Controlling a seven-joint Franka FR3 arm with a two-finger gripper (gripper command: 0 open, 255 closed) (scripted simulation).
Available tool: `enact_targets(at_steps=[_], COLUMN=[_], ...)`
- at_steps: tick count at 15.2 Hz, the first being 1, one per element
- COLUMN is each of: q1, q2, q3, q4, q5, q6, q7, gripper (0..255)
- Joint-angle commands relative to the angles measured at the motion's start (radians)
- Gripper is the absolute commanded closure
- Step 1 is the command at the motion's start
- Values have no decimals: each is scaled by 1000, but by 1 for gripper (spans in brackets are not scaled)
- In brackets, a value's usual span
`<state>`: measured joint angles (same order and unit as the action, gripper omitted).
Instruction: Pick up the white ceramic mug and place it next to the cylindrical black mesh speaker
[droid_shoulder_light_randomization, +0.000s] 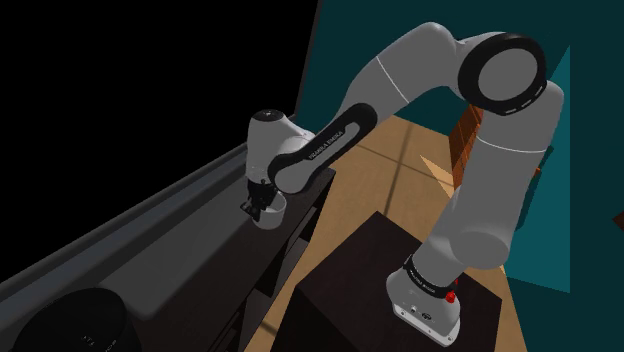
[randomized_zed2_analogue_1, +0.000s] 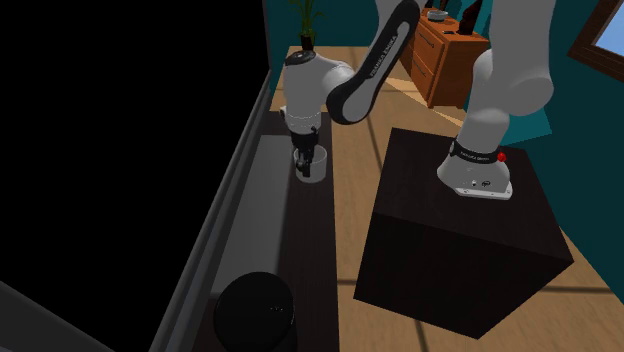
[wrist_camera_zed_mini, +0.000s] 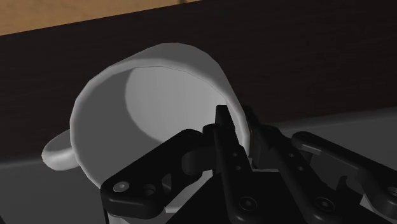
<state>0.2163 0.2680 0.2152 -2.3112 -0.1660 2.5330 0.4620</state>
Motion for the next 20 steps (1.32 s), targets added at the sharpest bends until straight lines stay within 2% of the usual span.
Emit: enact_targets(at_steps=[1, 20], q1=[-4, -18], q2=[-23, -219], q3=[5, 28], q4=[1, 52], q5=[12, 101], q6=[-24, -261], q7=[-10, -80], gripper=[255, 255])
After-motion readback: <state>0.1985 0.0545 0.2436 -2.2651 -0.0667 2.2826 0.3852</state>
